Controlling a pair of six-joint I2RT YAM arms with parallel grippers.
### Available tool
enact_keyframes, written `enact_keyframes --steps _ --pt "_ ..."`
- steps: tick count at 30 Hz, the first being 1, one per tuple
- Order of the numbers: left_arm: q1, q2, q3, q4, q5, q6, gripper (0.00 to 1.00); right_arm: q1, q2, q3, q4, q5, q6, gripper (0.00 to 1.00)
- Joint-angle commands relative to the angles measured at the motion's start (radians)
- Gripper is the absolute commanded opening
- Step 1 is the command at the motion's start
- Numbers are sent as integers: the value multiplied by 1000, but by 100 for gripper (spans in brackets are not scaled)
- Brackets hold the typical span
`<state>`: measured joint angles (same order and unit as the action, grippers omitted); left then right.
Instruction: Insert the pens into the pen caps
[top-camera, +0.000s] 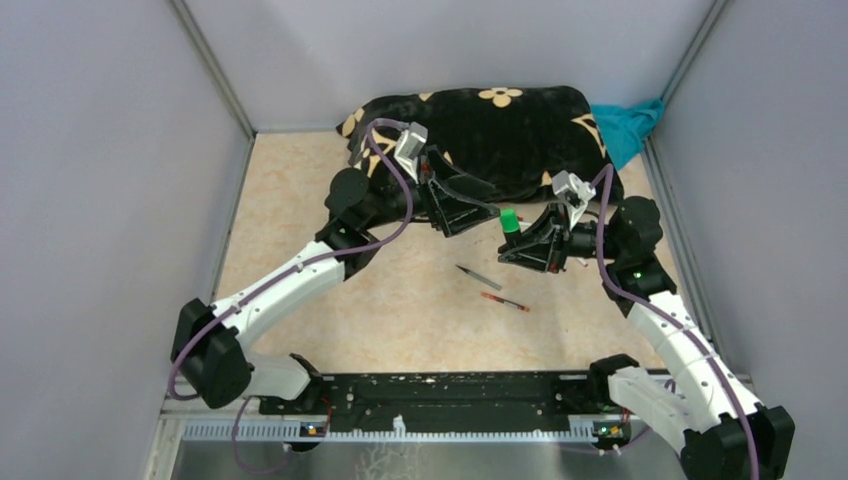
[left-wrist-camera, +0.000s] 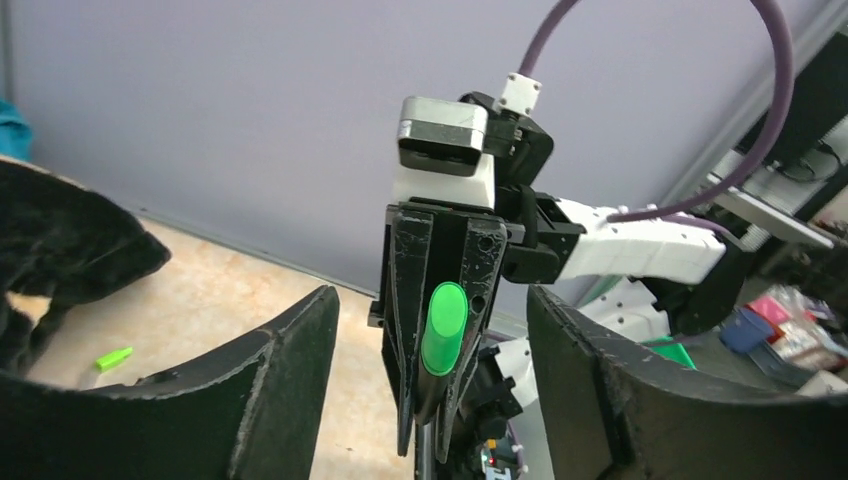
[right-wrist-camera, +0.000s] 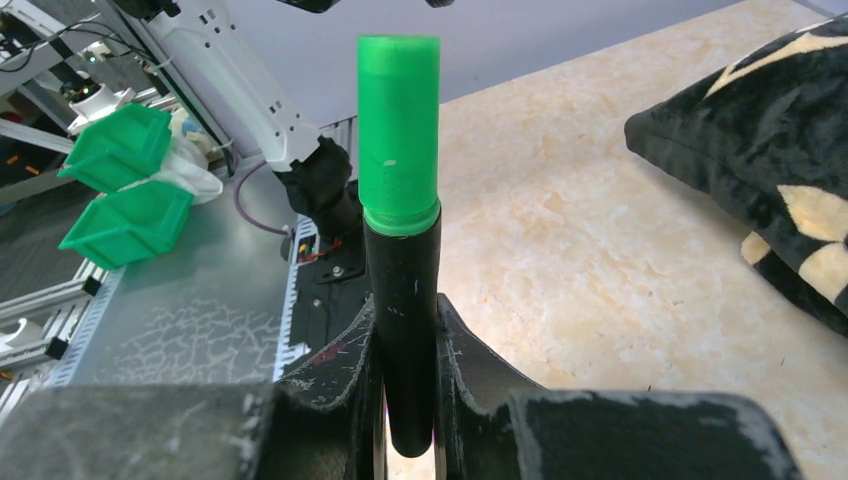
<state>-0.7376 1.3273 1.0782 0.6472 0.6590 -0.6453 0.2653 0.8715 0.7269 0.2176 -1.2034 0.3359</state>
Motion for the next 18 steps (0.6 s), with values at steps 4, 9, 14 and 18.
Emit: enact_keyframes --steps 4,9,14,18 --pt "-31 74 52 148 146 -70 65 -5 4 10 32 -51 -12 0" --pt "-53 96 66 106 132 -44 60 -5 19 21 32 -40 6 0" --pt "-65 111 79 100 128 -36 53 -5 30 25 32 -29 18 0" --pt "-71 124 88 77 128 -36 41 -5 37 30 32 -20 24 0"
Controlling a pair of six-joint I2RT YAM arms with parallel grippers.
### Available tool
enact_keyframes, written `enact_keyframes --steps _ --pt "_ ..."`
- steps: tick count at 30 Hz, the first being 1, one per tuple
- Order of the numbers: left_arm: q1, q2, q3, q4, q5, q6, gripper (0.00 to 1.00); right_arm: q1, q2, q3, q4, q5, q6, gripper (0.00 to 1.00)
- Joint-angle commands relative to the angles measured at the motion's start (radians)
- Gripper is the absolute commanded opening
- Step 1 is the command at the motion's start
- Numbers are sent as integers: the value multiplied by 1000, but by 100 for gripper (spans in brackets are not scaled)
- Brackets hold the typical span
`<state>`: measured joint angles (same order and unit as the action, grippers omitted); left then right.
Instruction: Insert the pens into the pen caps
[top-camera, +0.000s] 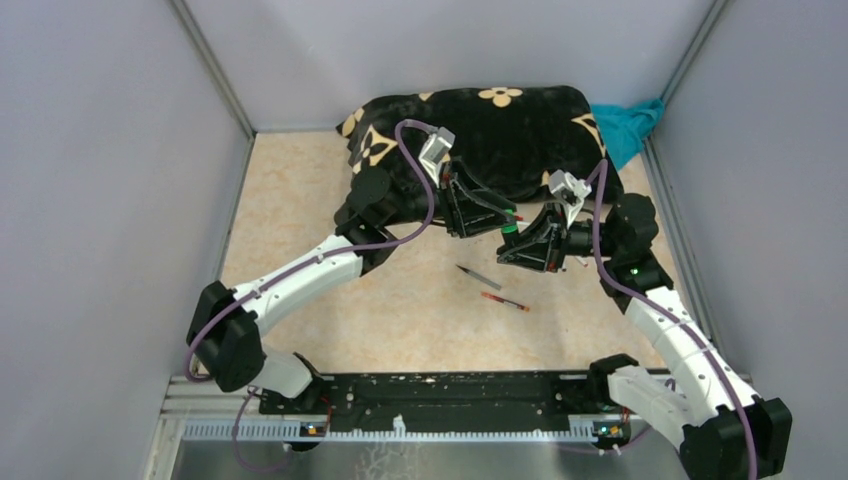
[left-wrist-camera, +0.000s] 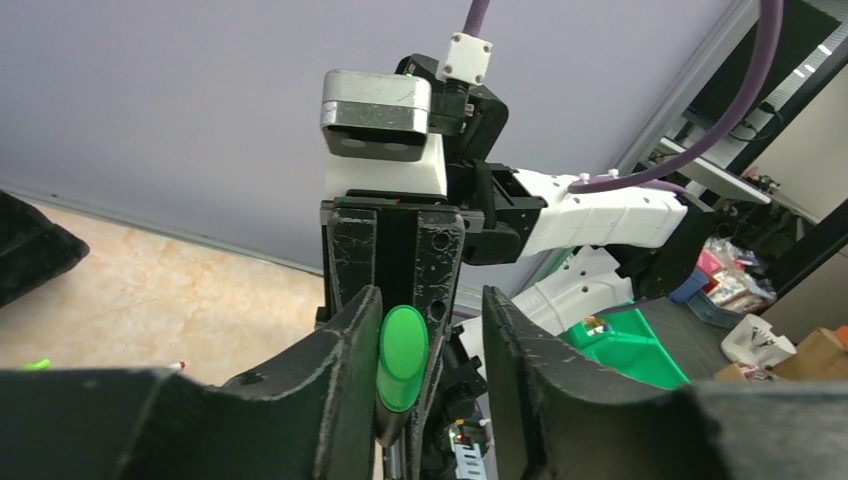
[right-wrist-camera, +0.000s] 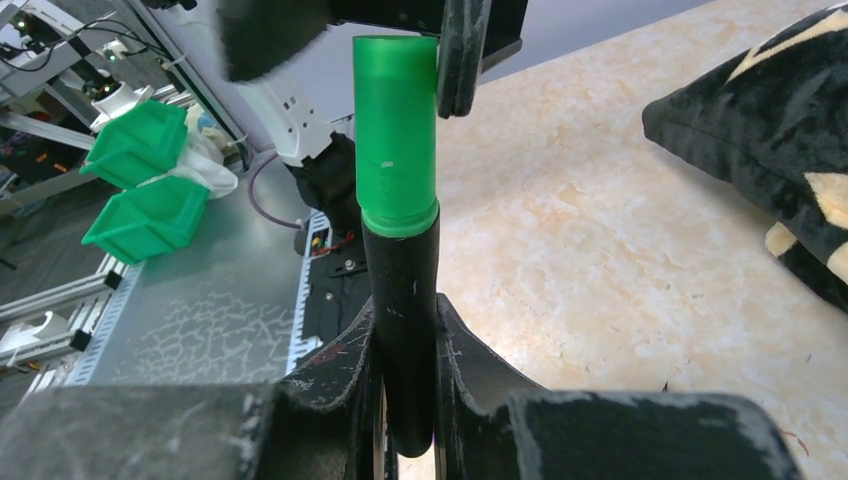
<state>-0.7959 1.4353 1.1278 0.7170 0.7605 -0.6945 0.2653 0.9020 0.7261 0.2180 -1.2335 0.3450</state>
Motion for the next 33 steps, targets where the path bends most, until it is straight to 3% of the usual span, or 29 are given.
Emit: enact_keyframes --steps 1,9,15,20,27,30,31,33 --pt "-15 19 41 -1 28 16 37 -5 7 32 32 11 17 0" --pt "-19 23 55 -78 28 42 0 -5 12 45 18 37 19 0" --pt "-78 39 144 -379 24 194 0 -10 43 155 -140 119 -71 0" --pt "-123 38 146 -554 34 291 0 -21 78 213 -71 97 35 0" --pt "-124 29 25 -470 113 135 0 -58 147 307 178 68 223 0" --pt "-124 41 18 -511 155 117 0 -63 172 340 248 52 280 0" --pt "-124 42 19 -538 155 124 0 -63 175 352 217 62 250 0" --pt "-124 42 22 -611 138 139 0 -63 174 433 -2 121 65 0"
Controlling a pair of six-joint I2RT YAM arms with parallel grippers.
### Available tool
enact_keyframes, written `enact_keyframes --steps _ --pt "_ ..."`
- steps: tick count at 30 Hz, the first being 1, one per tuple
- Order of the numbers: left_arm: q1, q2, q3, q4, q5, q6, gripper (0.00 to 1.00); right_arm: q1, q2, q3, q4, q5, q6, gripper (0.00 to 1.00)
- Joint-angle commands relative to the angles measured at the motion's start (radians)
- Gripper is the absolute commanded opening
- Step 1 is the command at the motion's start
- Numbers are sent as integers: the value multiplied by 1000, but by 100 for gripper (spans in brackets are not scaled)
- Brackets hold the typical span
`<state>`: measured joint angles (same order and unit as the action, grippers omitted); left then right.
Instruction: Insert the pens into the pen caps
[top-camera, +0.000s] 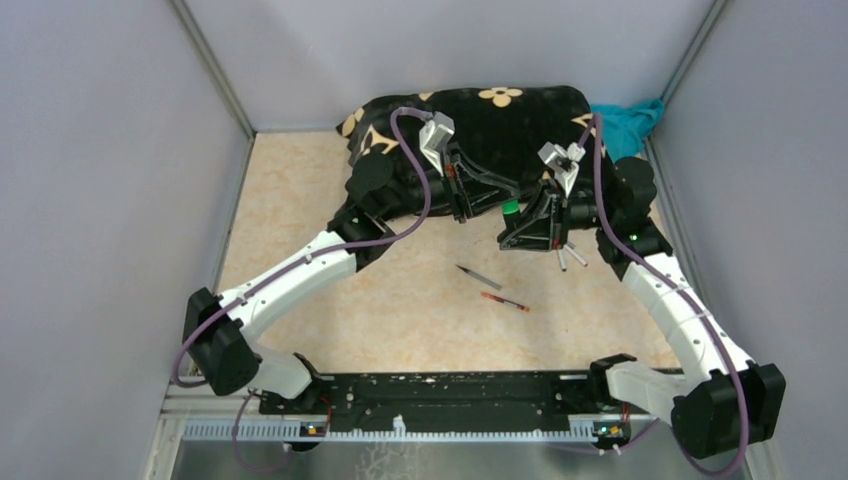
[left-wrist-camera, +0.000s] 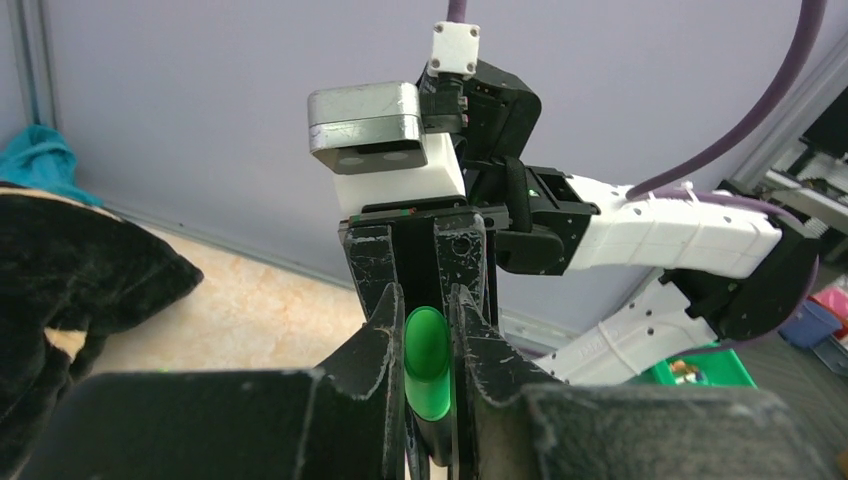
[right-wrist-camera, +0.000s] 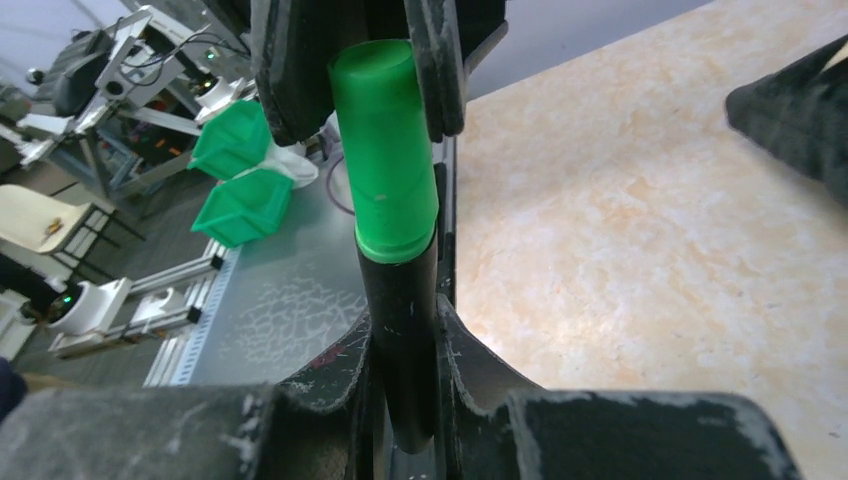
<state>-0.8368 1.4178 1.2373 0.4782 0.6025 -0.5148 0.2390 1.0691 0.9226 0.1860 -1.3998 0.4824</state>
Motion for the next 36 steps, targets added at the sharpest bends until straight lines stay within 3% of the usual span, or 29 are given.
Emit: enact_keyframes --steps 1,5,11,14,18,20,23,26,29,33,36 --pt "-84 59 -88 -392 285 -40 0 -37 6 264 -89 330 -155 0" --pt "-85 70 -109 -404 315 -85 0 -37 8 313 -130 340 -224 0" --pt "-87 81 -122 -386 389 -175 0 -33 29 416 -346 428 -461 0" --pt "-108 84 -119 -378 350 -148 0 -34 34 382 -216 350 -290 0" --pt "-159 95 -100 -405 344 -18 0 -34 44 258 243 252 142 0" --pt "-162 98 -101 -452 380 11 0 -33 49 259 308 234 198 0" --pt "-163 83 -135 -508 409 38 0 -33 59 315 222 230 143 0" --pt "-163 81 -135 -621 429 88 0 -33 65 411 -111 333 -140 0" --pt "-163 90 -125 -698 443 103 0 -34 69 476 -307 439 -339 0" --pt "-163 108 -157 -576 493 -12 0 -24 70 500 -366 486 -414 0" --pt "-163 110 -188 -422 533 -125 0 -23 68 487 -309 420 -364 0"
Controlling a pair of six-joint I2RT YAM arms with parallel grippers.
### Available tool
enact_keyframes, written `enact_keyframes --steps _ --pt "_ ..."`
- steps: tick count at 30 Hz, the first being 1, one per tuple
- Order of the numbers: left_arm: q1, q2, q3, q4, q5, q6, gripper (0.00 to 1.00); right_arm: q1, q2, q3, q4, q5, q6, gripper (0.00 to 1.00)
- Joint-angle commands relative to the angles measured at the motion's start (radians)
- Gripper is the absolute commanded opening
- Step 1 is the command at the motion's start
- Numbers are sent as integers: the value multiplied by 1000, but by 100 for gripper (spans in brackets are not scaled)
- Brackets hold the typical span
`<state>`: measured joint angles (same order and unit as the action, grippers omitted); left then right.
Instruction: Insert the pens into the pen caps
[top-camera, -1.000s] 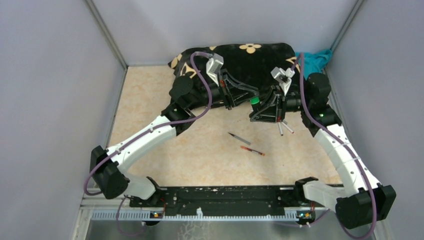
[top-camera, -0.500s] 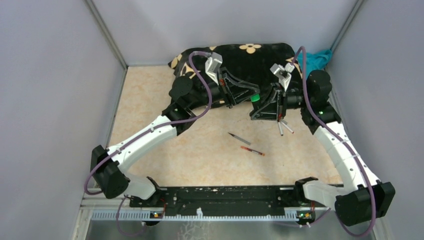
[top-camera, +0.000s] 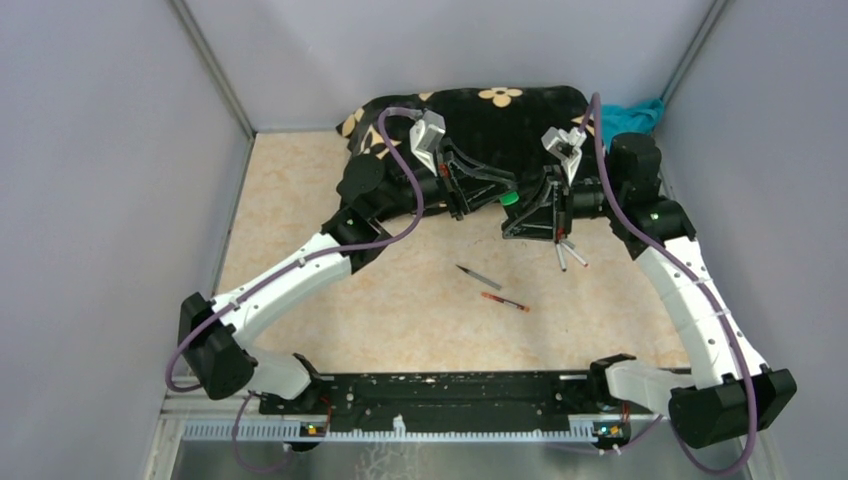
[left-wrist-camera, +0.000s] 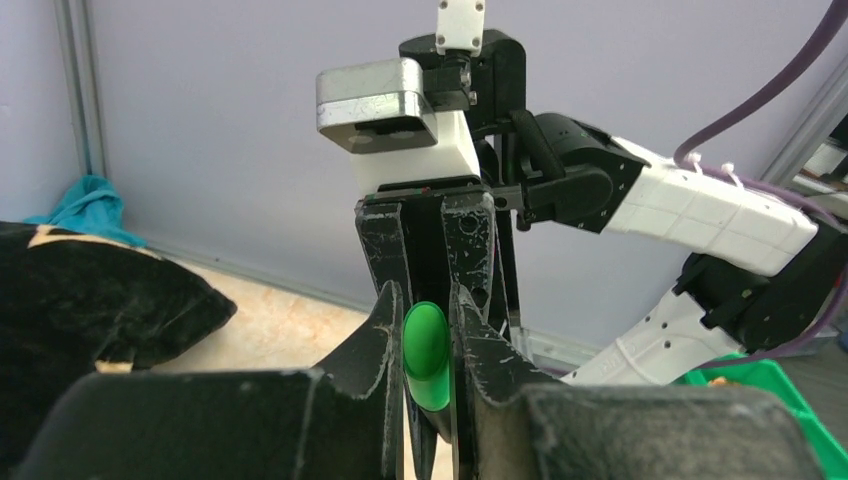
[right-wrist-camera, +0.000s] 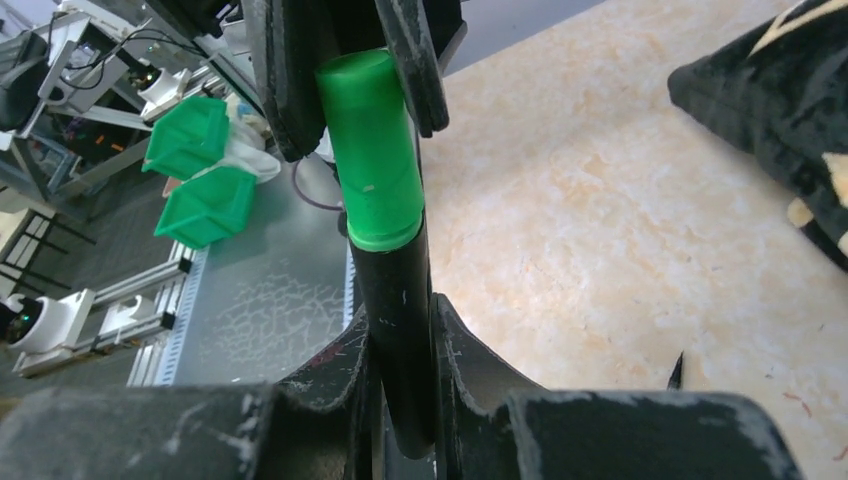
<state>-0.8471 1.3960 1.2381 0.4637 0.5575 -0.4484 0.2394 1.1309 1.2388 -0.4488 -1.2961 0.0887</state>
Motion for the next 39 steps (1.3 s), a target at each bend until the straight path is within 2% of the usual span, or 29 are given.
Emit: enact_keyframes --steps 1,4,6,7,8,9,10,12,15,19,23,27,31,34,36,39 --pt "-153 130 -201 -373 591 -215 0 -23 4 149 409 251 103 0" --pt "-153 117 -227 -332 621 -246 0 -23 8 58 730 157 405 0" --pt "-153 105 -238 -337 632 -243 0 -22 15 34 816 148 499 0" --pt "-154 101 -240 -349 632 -237 0 -22 16 42 789 160 485 0" --pt "-155 98 -241 -369 628 -230 0 -18 18 79 676 204 397 0" --pt "-157 99 -238 -398 619 -217 0 -2 17 142 463 293 227 0" --pt "-159 101 -228 -444 605 -189 0 14 18 188 331 377 94 0" --pt "-172 114 -209 -556 577 -139 0 15 20 231 254 444 22 0" --pt "-177 121 -214 -594 569 -133 0 15 20 241 267 417 37 0" --pt "-164 103 -215 -481 551 -206 0 14 11 170 389 303 117 0" --pt "-110 54 -186 -318 436 -320 0 13 -4 71 475 206 170 0" --pt "-48 -12 -153 -181 241 -388 22 18 -55 -71 466 140 144 0" --pt "-12 -80 -132 -79 66 -382 61 20 -121 -200 451 78 107 0" --pt "1 -154 -203 46 -62 -339 81 20 -169 -268 379 62 45 0" --pt "3 -213 -262 112 -133 -298 91 16 -202 -311 355 56 22 0" --pt "3 -265 -319 126 -185 -230 98 4 -236 -369 363 41 29 0"
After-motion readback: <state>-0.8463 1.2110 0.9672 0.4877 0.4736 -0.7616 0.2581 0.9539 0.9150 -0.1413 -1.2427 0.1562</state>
